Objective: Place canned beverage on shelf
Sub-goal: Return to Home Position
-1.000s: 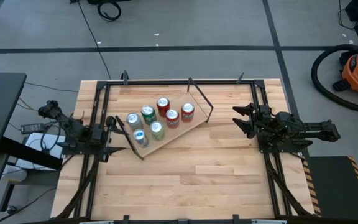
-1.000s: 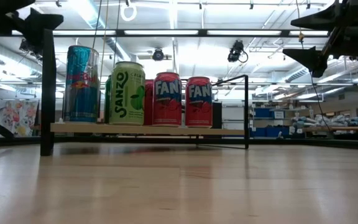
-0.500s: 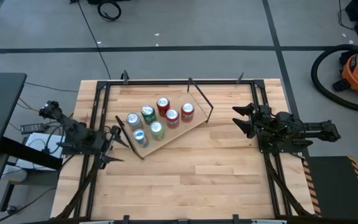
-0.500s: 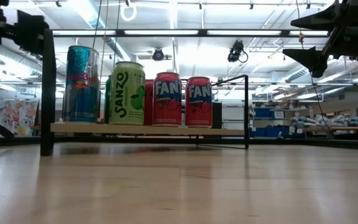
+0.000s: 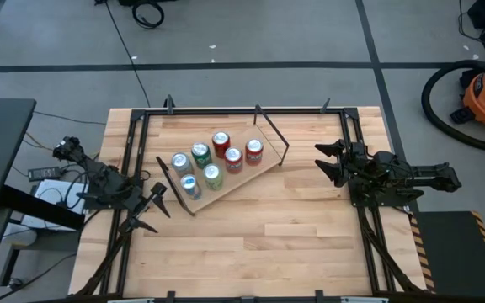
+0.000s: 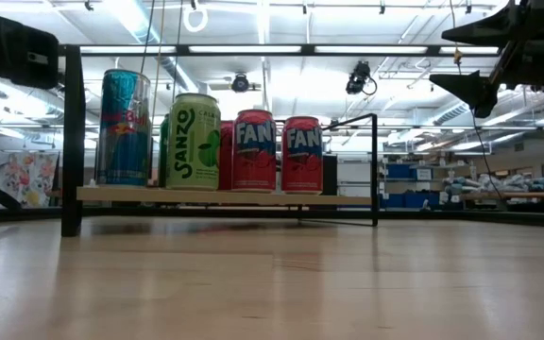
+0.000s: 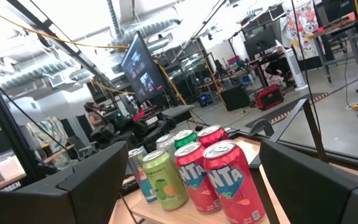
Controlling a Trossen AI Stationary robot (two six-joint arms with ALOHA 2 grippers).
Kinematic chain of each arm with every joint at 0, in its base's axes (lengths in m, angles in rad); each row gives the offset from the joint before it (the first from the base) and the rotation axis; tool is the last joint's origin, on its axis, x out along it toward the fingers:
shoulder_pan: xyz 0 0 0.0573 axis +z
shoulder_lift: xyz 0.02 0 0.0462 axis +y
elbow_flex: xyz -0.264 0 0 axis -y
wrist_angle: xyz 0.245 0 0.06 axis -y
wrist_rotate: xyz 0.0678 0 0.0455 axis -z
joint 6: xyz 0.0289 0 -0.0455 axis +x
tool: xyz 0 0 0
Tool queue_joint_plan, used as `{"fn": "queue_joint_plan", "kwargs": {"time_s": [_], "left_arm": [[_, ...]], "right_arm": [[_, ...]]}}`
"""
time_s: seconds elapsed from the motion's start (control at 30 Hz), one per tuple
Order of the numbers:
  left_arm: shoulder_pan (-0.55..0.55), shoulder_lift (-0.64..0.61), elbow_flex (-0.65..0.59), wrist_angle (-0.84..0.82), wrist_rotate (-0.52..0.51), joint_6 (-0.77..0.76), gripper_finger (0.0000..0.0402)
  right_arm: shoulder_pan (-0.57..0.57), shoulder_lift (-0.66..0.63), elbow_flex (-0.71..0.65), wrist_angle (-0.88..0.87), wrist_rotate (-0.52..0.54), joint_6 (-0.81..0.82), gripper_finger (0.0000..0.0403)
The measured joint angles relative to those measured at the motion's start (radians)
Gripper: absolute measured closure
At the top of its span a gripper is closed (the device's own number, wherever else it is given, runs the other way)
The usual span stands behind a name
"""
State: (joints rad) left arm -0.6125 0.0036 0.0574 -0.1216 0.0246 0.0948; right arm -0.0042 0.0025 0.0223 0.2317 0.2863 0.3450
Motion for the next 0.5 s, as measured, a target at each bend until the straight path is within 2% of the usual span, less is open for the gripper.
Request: {"fn": "queue_joint_plan", "kwargs": {"time_s": [0.2, 0.23, 0.37, 0.5], "left_arm": [[0.0, 0.001, 0.0, -0.008, -0.005, -0.022, 0.0114], [0.0, 0.001, 0.0, -0.007, -0.021, -0.023, 0.0114], [0.001, 0.002, 0.0, 0.048, -0.19, -0.103, 0.0114], [0.0, 0.002, 0.0, 0.061, -0.222, -0.144, 0.0114]], "right_arm": [[0.0, 0.0, 0.0, 0.0, 0.0, 0.0, 0.0028], [0.0, 0.0, 0.0, 0.0, 0.0, 0.0, 0.0028], [0.0, 0.0, 0.0, 0.0, 0.0, 0.0, 0.0028], [0.0, 0.0, 0.0, 0.0, 0.0, 0.0, 0.0028]]}}
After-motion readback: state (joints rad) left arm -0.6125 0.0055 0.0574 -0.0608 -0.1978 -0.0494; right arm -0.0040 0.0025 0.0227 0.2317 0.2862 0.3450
